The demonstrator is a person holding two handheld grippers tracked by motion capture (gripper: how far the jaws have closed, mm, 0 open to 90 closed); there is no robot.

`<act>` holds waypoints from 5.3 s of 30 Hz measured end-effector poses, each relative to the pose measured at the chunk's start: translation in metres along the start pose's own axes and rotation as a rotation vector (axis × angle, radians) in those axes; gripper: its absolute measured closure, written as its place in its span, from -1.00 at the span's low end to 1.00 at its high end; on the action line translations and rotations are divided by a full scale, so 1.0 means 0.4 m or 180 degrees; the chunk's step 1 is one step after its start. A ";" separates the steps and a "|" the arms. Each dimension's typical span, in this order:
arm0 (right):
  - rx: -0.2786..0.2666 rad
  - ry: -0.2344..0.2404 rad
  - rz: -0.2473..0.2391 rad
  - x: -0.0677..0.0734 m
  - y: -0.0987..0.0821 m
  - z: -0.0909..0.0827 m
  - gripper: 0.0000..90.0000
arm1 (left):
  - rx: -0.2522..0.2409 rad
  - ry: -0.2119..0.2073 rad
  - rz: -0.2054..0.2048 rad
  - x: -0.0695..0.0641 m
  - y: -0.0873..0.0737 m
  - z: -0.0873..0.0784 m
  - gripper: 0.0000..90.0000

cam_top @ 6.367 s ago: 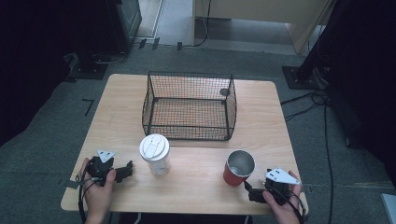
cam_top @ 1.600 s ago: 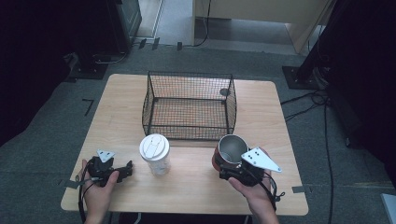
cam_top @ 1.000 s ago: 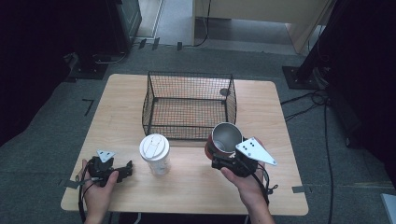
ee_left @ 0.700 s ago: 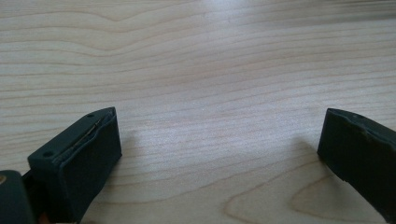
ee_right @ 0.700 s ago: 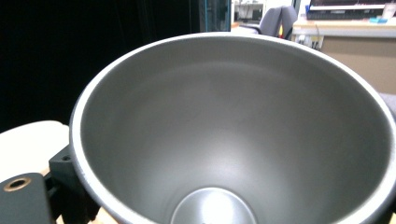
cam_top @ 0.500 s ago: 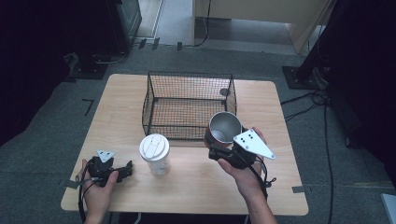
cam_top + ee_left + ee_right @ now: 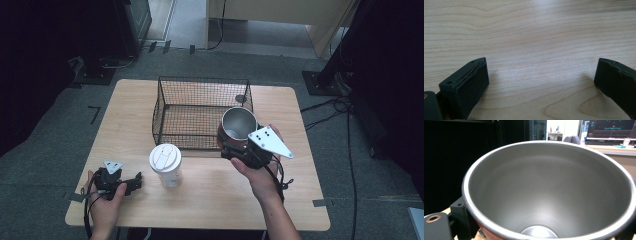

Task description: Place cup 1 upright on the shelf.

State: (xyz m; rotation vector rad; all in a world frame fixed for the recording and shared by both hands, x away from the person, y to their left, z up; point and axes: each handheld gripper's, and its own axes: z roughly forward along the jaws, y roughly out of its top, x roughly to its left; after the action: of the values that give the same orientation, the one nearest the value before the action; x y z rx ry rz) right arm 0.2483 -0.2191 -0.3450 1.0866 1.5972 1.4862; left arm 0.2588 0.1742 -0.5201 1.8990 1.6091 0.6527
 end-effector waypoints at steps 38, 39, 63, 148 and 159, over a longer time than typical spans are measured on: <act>-0.0074 -0.0287 -0.0011 -0.052 -0.010 0.248 -0.84 | -0.0003 -0.0002 -0.0001 0.000 0.000 0.000 -1.00; -0.0064 -0.0286 0.0014 -0.055 -0.012 0.255 -0.84 | -0.0005 -0.0002 -0.0003 0.000 0.000 0.000 -1.00; 0.0147 -0.0372 0.0271 -0.127 -0.073 0.424 -0.84 | -0.0007 -0.0003 0.0001 0.000 0.000 0.000 -0.99; 0.1309 -0.0325 -0.0276 -0.145 -0.111 0.552 -1.00 | 0.0003 -0.0004 0.0015 0.001 0.000 0.000 -1.00; 0.0818 -0.0172 -0.0176 -0.140 -0.016 0.493 -1.00 | 0.0007 -0.0003 0.0020 0.001 0.000 0.000 -1.00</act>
State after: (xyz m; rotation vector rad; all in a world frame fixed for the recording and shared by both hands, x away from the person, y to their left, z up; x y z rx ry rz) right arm 0.4487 -0.1880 -0.3753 1.2019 1.8004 1.2287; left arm 0.2588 0.1745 -0.5200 1.9065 1.6044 0.6529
